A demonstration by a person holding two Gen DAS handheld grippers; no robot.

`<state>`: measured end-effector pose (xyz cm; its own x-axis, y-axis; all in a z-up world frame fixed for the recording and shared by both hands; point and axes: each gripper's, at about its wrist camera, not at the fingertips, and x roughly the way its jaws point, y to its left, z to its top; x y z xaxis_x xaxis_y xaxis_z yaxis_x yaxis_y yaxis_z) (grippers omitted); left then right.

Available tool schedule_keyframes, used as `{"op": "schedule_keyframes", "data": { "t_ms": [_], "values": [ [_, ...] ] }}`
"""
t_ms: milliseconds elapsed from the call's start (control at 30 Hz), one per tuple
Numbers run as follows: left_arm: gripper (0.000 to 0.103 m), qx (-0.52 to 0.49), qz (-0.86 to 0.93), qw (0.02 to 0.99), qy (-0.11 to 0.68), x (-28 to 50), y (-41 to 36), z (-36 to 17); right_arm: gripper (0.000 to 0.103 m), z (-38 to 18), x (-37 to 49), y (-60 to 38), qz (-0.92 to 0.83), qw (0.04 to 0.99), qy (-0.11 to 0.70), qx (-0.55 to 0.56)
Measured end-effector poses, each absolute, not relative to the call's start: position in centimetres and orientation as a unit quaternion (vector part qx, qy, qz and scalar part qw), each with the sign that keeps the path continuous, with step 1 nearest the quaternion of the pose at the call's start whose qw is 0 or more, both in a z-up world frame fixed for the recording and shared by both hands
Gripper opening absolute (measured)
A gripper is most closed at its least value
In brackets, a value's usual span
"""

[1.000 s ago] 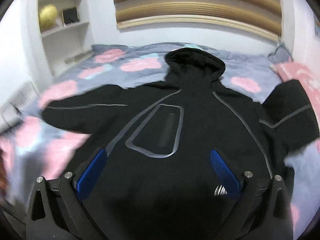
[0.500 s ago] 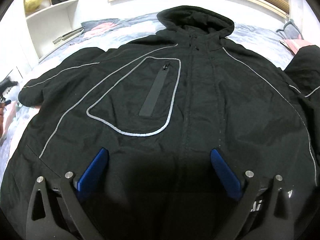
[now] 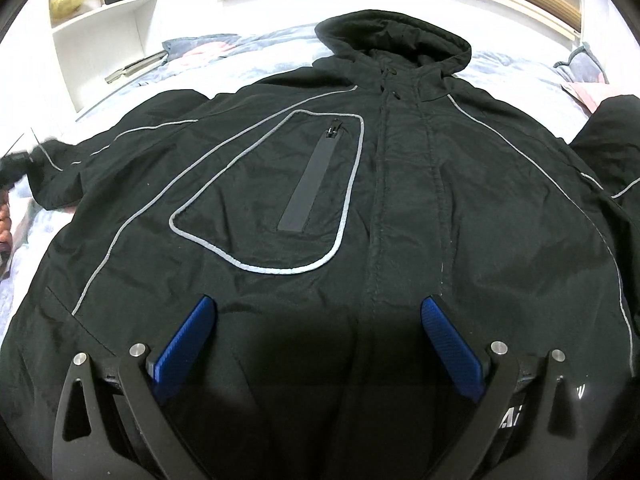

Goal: Fold large clothes

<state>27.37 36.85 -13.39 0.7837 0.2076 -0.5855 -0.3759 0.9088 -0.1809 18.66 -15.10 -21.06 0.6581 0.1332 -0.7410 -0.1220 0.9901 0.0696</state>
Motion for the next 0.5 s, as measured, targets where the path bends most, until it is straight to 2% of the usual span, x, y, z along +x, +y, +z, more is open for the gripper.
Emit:
{"op": "schedule_keyframes", "data": {
  "t_ms": [233,500],
  "values": [
    [0.019,-0.042,0.019,0.974,0.223,26.2,24.7,-6.3,0.103,-21.1,18.7,-15.1,0.07,0.911,0.407,0.008],
    [0.018,0.011,-0.114,0.967,0.226,26.4,12.4,-5.8,0.103,-21.0,18.7,-15.1,0.073,0.911,0.405,0.013]
  ]
}}
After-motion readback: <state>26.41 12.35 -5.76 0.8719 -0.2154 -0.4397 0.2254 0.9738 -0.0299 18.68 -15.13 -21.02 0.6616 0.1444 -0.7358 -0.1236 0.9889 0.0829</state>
